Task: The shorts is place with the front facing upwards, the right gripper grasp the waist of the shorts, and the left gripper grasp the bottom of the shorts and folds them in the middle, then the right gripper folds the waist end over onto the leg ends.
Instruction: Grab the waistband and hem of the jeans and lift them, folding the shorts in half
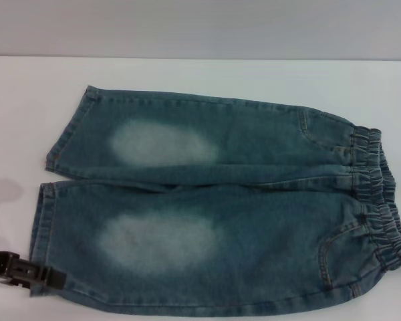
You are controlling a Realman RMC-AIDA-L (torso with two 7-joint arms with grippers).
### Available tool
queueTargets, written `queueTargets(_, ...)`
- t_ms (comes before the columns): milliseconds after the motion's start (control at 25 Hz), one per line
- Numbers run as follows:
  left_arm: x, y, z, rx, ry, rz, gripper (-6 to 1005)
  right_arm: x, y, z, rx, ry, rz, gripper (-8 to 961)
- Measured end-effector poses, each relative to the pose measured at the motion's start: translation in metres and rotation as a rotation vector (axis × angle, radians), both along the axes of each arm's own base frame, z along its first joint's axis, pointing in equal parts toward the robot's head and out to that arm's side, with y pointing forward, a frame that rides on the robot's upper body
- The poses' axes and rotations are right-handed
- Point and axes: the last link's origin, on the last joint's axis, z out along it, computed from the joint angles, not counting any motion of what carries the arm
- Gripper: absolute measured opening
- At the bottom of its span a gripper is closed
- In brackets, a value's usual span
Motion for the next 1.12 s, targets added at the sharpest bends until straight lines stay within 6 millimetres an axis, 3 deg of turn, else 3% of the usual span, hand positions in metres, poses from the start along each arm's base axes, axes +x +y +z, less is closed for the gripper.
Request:
queueTargets(280,0.0057,0.0067,0.0009,0.007,0.003,-0.024,790,0.0007,-0.0008,0.0005,0.002,0.000,-0.003,803)
queueTargets(800,0.0013,0.0005,0.0032,-0.003,0.005,-0.009,786,0.0013,-0.0011,0.0011,0.004,-0.001,-0.005,802)
queueTargets(1120,-0.0008,0.0008,0.0055,0.009,0.041,-0.028,554,0.0031,-0.0030,0.0023,0.009,-0.001,-0.012,802)
